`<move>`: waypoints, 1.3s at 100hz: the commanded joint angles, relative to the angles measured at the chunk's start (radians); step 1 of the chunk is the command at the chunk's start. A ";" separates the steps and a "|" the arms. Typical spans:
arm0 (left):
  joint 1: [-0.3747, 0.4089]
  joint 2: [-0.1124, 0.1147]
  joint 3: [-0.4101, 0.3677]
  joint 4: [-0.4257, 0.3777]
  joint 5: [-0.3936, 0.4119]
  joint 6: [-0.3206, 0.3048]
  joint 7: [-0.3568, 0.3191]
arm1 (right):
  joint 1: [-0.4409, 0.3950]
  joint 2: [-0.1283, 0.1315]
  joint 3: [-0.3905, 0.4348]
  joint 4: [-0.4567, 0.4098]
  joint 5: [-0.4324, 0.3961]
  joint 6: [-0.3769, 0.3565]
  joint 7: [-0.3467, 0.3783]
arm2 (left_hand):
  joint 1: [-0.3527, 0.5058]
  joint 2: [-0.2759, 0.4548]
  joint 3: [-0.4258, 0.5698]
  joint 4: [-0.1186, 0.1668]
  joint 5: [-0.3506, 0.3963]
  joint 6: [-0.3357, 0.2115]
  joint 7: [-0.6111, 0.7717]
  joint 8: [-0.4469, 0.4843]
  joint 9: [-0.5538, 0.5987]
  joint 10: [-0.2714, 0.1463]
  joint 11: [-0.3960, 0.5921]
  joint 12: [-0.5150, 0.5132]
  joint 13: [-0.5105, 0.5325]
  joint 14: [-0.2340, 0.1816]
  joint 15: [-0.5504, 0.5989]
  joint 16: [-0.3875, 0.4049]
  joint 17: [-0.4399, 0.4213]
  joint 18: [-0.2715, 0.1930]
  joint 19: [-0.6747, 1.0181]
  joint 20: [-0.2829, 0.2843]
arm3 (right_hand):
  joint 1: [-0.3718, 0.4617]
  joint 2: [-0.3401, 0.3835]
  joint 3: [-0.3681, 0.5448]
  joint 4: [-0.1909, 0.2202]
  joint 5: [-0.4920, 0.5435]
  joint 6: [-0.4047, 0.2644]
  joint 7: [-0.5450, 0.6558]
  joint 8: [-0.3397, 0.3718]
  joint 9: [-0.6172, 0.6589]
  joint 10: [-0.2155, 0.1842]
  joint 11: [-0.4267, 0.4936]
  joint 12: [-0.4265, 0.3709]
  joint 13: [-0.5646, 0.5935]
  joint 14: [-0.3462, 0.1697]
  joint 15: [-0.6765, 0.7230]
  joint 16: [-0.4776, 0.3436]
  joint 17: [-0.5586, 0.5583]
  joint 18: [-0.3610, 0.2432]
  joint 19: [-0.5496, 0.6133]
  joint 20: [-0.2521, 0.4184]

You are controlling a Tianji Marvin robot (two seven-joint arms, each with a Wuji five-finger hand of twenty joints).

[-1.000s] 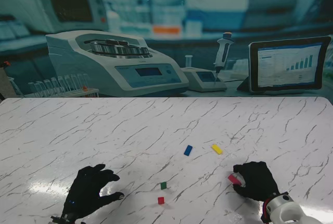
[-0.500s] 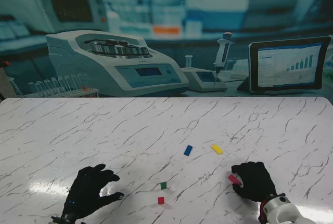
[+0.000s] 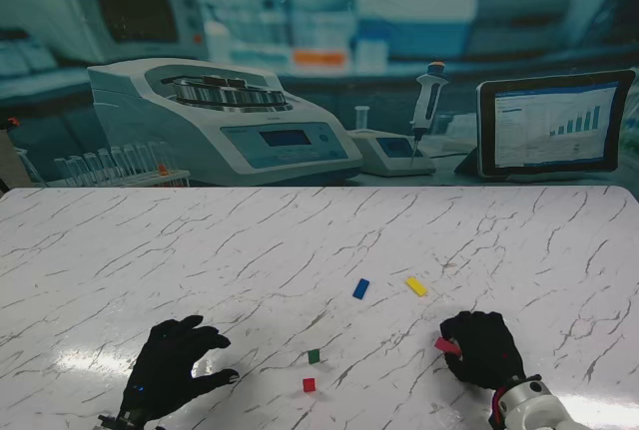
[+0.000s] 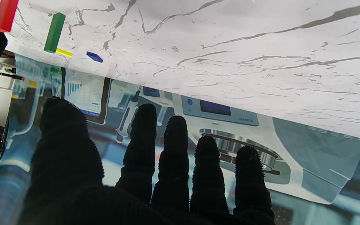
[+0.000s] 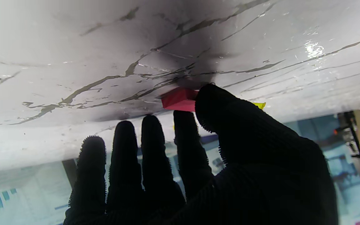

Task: Arrange dominoes in a row

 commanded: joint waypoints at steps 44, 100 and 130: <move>0.003 -0.006 0.002 0.005 -0.010 -0.029 -0.006 | 0.019 -0.015 -0.065 0.091 0.024 0.011 -0.032 | 0.009 0.036 -0.007 -0.002 0.015 -0.018 0.006 0.015 0.008 -0.016 0.014 0.014 0.030 -0.028 0.014 0.007 -0.003 0.007 0.029 0.018 | 0.163 -0.083 0.042 -0.081 0.002 -0.108 0.419 -0.053 0.167 -0.080 0.088 0.026 0.051 -0.032 0.046 0.021 -0.001 0.087 0.038 -0.020; 0.002 -0.007 0.003 0.008 -0.013 -0.026 -0.003 | 0.004 -0.018 -0.050 0.060 0.016 0.001 -0.049 | 0.035 0.056 -0.005 -0.004 0.022 -0.020 0.018 0.016 0.015 -0.016 0.019 0.015 0.033 -0.028 0.017 0.008 -0.002 0.010 0.033 0.020 | 0.171 -0.115 0.102 -0.109 0.015 -0.168 0.624 0.099 0.172 -0.099 0.213 0.160 0.077 -0.030 0.067 0.026 0.002 0.093 0.047 -0.031; 0.000 -0.007 0.003 0.010 -0.014 -0.024 -0.003 | 0.011 -0.023 -0.057 0.074 0.015 0.003 -0.098 | 0.064 0.073 -0.001 -0.005 0.025 -0.023 0.024 0.015 0.018 -0.018 0.021 0.015 0.036 -0.029 0.018 0.008 -0.001 0.013 0.036 0.021 | 0.161 -0.124 0.112 -0.114 0.057 -0.180 0.687 0.148 0.196 -0.115 0.291 0.220 0.109 -0.031 0.099 0.043 0.012 0.097 0.059 -0.031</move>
